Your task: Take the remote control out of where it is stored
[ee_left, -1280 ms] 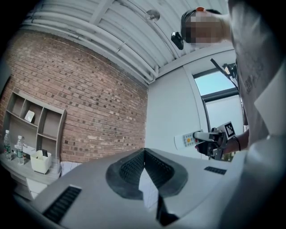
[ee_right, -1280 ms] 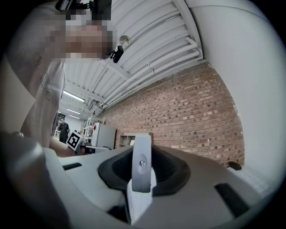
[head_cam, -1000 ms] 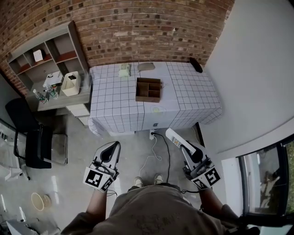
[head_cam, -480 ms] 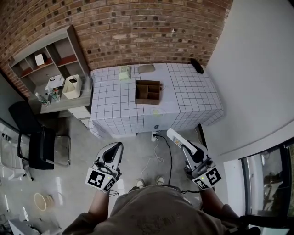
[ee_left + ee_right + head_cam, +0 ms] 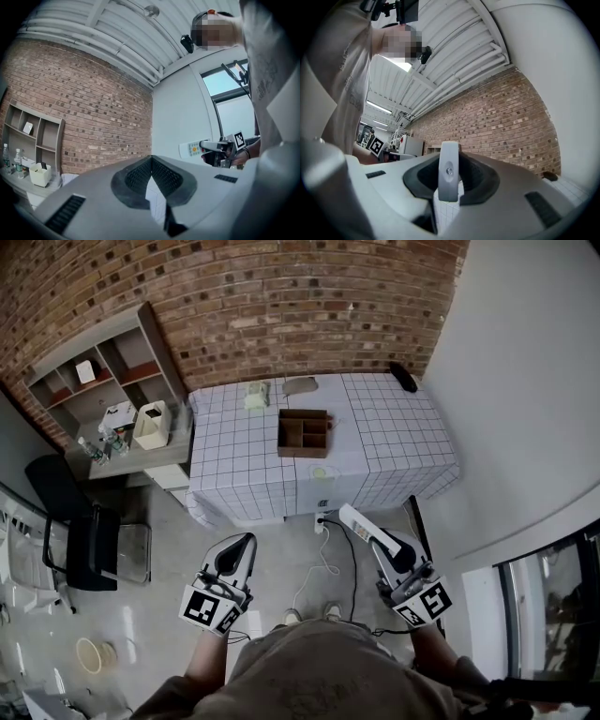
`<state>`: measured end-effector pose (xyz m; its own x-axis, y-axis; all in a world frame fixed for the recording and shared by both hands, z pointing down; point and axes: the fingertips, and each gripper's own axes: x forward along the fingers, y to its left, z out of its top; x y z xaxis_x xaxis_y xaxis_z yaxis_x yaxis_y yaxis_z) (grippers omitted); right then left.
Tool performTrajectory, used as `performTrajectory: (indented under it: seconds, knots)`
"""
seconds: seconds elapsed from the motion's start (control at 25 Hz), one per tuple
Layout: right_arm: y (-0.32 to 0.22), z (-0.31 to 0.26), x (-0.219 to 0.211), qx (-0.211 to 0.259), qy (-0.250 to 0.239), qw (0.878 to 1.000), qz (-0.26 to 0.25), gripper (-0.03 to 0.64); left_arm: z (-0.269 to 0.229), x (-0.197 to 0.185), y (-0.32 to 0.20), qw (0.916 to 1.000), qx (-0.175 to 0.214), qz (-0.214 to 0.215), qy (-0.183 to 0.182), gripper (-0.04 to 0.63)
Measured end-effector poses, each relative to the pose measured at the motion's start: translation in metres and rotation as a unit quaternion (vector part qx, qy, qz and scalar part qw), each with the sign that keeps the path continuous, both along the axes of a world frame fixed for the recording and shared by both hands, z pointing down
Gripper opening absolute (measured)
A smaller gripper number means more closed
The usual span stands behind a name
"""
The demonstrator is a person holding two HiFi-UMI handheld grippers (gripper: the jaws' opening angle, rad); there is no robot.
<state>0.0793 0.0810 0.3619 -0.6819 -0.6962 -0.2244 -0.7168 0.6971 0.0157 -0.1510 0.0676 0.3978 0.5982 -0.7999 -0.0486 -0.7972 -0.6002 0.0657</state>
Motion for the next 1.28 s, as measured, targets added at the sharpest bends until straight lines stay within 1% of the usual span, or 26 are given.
performTrajectory:
  seconds: [0.12,0.28,0.52,1.28]
  knots:
    - [0.0,0.002,0.0,0.001,-0.001,1.0,-0.002,0.083,0.0,0.001,0.001,1.0,0.0,-0.002,-0.001,0.005]
    - [0.003,0.017,0.003,0.002,0.002,1.0,-0.005,0.083,0.015,0.003,0.008,1.0,0.002,-0.006,0.0,0.005]
    - [0.0,0.008,0.003,-0.011,0.005,1.0,-0.004,0.083,0.004,0.006,0.004,0.9999,-0.012,0.001,-0.002,0.005]
    - [-0.001,0.016,0.013,-0.012,0.023,1.0,-0.01,0.083,0.009,0.028,-0.003,0.9998,-0.017,0.014,-0.003,0.005]
